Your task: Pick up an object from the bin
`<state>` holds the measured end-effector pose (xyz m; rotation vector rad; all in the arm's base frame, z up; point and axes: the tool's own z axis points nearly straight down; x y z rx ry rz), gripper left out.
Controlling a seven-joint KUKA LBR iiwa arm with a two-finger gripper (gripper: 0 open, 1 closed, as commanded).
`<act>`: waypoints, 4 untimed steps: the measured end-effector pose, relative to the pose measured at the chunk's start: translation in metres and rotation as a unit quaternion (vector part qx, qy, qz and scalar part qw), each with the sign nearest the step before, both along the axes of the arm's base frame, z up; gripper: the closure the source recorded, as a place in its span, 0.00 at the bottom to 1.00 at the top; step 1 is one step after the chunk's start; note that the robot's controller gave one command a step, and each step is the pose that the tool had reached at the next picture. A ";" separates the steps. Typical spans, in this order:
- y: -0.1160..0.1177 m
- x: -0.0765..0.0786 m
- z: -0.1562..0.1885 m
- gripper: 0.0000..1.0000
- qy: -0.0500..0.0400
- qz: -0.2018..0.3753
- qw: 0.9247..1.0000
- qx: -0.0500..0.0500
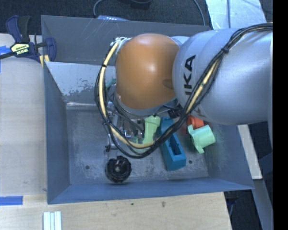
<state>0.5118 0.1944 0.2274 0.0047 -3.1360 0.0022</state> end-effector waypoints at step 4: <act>-0.042 -0.024 -0.142 0.00 -0.005 0.076 0.997 0.002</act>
Offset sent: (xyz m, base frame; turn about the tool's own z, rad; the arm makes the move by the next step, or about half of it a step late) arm -0.0099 -0.0350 -0.0749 -0.1520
